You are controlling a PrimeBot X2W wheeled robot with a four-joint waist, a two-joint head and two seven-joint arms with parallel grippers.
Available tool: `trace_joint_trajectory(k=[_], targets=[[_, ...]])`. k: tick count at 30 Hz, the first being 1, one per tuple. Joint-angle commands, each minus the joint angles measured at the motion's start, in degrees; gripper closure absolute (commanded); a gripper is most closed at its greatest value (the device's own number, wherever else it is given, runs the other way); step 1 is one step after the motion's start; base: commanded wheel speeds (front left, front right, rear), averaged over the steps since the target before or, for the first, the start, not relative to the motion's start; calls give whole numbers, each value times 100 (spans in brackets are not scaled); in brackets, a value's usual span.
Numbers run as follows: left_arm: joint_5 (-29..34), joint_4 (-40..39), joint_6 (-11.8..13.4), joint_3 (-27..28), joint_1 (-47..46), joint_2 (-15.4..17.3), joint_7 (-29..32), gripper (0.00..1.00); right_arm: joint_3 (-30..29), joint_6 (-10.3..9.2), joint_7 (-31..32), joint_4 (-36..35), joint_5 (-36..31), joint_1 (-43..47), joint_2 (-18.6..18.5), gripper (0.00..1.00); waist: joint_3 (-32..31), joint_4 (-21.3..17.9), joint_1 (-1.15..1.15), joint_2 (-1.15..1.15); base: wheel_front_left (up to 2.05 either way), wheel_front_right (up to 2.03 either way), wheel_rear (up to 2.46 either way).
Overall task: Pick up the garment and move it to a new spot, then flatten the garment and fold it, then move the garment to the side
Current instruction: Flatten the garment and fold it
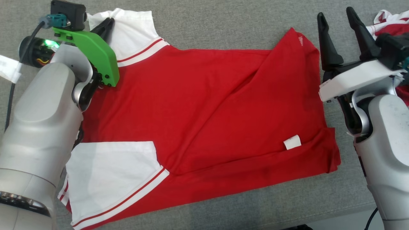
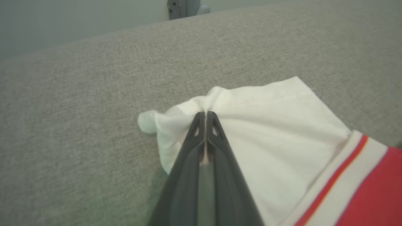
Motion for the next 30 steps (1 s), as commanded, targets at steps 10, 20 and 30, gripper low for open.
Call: trace_joint_trajectory(k=[10,20,30], targets=[[-333,281,17,-414,-109,-214,-327,100,920,-9,229,925,385,-318,-344,0,-17,333,-1,0,0,0,0],[-612,487,17,-653,-213,-215,-659,100,1124,-9,760,1037,945,-507,-494,100,-68,348,-1,0,0,0,0],[-723,614,17,-552,-575,-268,-1495,100,920,-9,578,851,1296,-1123,-849,100,-193,509,-1,0,0,0,0]])
